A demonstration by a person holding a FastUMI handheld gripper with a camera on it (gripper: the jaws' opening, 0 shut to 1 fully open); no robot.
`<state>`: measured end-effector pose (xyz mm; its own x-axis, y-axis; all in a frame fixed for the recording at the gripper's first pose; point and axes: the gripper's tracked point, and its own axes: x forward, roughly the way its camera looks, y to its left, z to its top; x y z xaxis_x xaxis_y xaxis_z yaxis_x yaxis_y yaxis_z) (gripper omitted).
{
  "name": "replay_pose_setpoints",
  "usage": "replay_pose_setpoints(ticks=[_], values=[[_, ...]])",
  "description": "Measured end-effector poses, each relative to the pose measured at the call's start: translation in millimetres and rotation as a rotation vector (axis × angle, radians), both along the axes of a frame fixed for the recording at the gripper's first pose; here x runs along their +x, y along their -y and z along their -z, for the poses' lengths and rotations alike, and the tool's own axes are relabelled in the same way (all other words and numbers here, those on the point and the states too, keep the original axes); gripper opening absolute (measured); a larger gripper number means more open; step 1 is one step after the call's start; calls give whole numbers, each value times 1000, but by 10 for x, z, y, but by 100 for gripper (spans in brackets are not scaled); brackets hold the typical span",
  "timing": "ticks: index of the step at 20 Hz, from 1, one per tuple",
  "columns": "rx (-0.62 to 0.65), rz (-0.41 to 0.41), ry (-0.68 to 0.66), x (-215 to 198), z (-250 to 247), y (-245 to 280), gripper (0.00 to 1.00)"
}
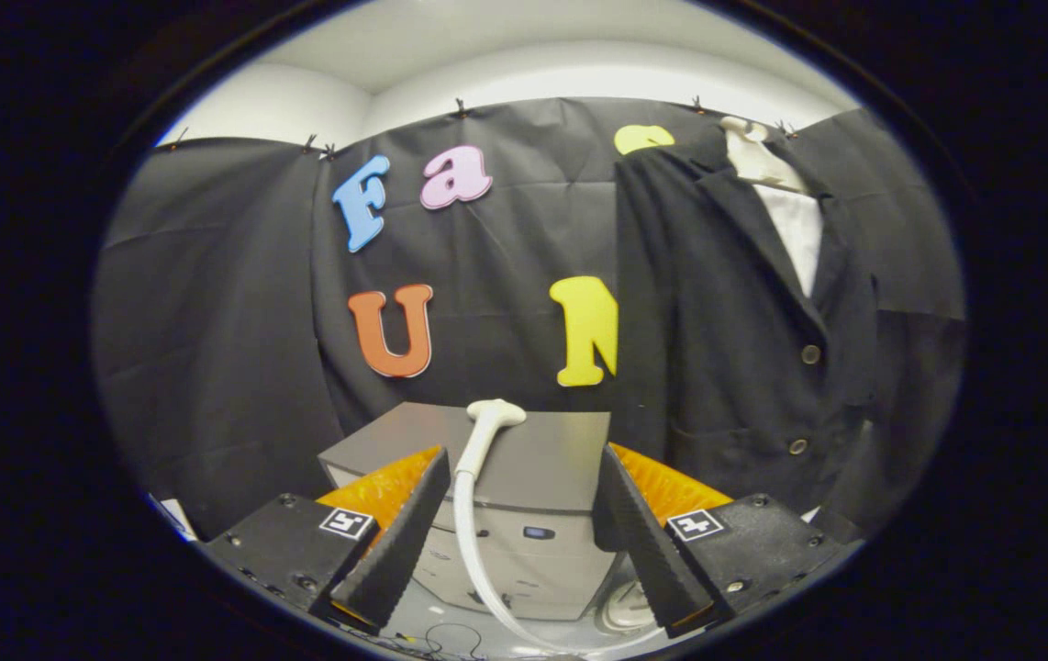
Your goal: Iron the clothes twice with a garment steamer, once on the left side and once on the right side.
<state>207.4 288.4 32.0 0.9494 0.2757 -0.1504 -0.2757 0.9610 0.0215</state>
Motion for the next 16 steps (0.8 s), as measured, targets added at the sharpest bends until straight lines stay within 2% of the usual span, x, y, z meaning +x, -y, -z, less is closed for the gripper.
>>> replay_pose_setpoints(ticks=[7,11,16], values=[[-65,-29,-122,1035,459,-899,100],[-114,9,-186,1591,819,-1089,100],[-138,41,-285,2026,1251,-1166,98]])
